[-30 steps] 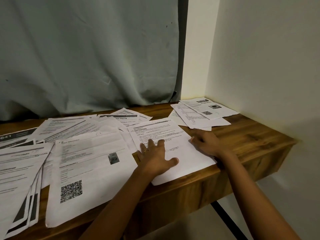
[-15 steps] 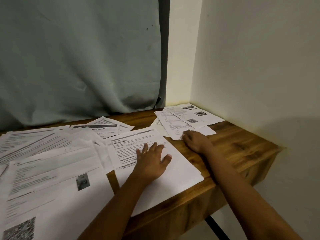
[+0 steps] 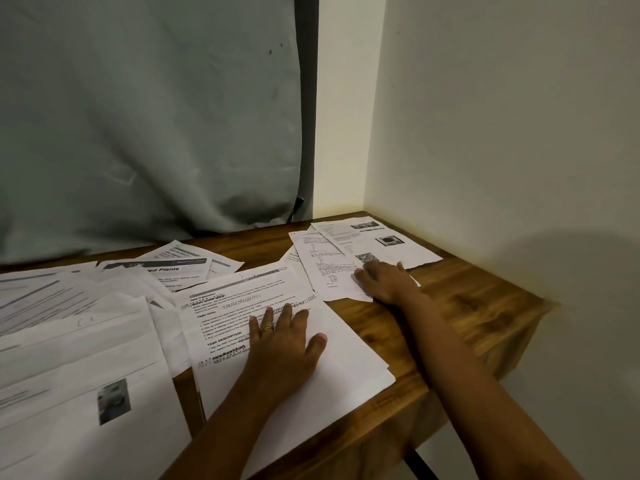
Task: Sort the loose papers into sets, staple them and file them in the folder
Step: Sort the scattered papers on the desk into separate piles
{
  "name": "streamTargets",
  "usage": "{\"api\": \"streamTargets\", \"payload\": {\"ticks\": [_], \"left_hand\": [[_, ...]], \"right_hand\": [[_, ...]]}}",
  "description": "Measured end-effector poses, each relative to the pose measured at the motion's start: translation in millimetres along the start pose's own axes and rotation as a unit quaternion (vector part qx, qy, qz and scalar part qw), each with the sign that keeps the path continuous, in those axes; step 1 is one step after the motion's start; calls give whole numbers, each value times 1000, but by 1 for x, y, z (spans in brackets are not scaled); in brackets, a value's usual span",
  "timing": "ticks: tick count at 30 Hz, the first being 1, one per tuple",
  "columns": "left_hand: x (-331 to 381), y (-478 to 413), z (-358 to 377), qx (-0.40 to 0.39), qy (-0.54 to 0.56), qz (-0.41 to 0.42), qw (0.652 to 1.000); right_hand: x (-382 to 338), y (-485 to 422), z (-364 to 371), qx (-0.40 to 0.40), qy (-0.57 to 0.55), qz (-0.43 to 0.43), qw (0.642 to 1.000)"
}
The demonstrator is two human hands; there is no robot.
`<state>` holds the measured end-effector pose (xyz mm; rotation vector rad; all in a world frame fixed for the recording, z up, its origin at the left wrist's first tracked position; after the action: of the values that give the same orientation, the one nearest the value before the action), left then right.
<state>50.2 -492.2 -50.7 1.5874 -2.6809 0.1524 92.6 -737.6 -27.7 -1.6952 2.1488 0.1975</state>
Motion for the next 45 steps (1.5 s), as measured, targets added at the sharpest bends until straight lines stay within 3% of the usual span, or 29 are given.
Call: {"api": "streamTargets", "payload": {"ticks": [5, 11, 20, 26, 30, 35, 37, 39, 41, 42, 45], "left_hand": [[0, 1, -2, 3, 16, 6, 1000], [1, 3, -3, 4, 28, 8, 1000], [1, 4, -6, -1, 32, 13, 999], [0, 7, -7, 1, 55, 15, 998], [0, 11, -16, 25, 144, 6, 989], [1, 25, -45, 52, 391, -74, 916], [-3, 25, -55, 37, 503, -132, 853], [-9, 27, -59, 23, 629, -159, 761], [-17, 29, -63, 35, 685, -158, 710], [-22, 29, -64, 47, 686, -162, 708], [-44, 28, -65, 100, 584, -214, 777]], "right_hand": [[-12, 44, -9, 9, 1, -42, 999], [-8, 96, 1, 107, -22, -97, 989], [-9, 95, 1, 94, -28, -56, 994], [-18, 104, -3, 140, 32, -58, 988], [-26, 109, -9, 183, 73, -63, 978], [-48, 136, -13, 298, -153, -110, 936], [-71, 149, -10, 298, -163, -186, 922], [-93, 160, -9, 271, -156, -245, 918], [-109, 165, -7, 236, -156, -284, 916], [-116, 166, -5, 207, -161, -296, 919], [-125, 161, -2, 99, -187, -281, 936]]}}
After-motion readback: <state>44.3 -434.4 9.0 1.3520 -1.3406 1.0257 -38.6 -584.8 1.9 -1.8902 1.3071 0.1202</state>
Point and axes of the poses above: each hand's wrist, its own y-axis away from the middle knuckle, its own z-axis out of the palm, x = y × z, the point moved 3 cm from there along -y, towards the middle knuckle, and after that the axes turned 6 degrees about -y, right-handed, at the moved point
